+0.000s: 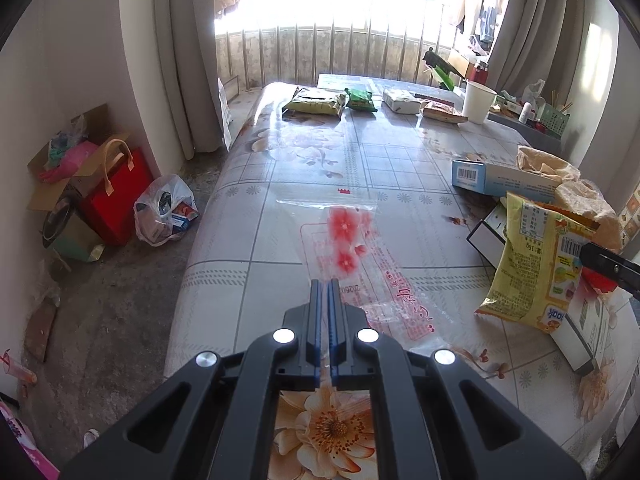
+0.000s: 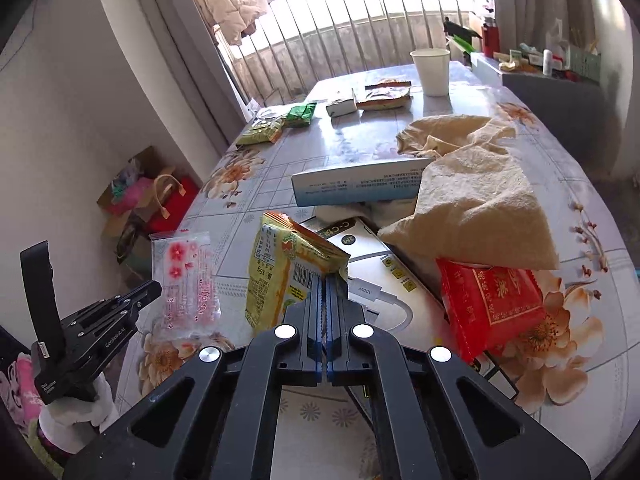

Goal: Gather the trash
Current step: 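Carry both bags to the blue wastebasket and open both grippers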

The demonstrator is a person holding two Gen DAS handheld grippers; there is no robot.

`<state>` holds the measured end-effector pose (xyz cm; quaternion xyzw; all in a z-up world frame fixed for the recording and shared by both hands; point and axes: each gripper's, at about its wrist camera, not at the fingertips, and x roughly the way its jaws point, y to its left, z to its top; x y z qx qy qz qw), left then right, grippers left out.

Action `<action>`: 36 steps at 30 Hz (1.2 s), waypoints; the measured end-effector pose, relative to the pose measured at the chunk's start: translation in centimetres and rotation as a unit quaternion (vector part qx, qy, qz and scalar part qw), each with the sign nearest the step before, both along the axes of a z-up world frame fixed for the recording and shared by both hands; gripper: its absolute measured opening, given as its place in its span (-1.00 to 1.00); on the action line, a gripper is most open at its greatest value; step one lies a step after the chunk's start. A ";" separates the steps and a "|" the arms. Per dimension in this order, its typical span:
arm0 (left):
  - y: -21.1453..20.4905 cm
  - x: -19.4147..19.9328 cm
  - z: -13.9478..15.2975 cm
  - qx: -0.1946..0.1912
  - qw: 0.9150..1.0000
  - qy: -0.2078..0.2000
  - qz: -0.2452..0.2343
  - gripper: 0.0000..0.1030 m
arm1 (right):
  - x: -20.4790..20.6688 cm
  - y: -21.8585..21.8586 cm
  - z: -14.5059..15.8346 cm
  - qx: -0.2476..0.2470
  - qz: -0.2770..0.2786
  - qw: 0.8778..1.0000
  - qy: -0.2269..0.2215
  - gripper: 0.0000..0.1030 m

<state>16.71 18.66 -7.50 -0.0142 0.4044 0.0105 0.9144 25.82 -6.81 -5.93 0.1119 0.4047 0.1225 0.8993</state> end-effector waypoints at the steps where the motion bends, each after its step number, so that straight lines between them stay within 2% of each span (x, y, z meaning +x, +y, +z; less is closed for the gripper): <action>1: 0.1 -0.1 0.3 0.000 1.000 -0.003 0.001 -0.95 | -0.2 0.0 0.3 0.002 0.002 1.000 -0.006 -1.00; 14: -0.7 -2.1 6.0 -0.012 0.998 -0.058 -0.011 -0.95 | -2.9 -1.6 4.6 0.043 0.019 0.996 -0.078 -1.00; 24: -6.1 -2.5 11.2 0.009 0.990 -0.116 -0.079 -0.95 | -5.8 -6.5 8.6 0.093 -0.004 0.985 -0.145 -1.00; 31: -13.8 -1.7 14.9 -0.005 0.975 -0.144 -0.170 -0.95 | -9.5 -14.0 10.2 0.120 -0.081 0.971 -0.192 -1.00; 36: -22.0 -0.8 16.6 -0.014 0.954 -0.155 -0.257 -0.95 | -12.9 -20.4 10.4 0.097 -0.166 0.958 -0.214 -1.00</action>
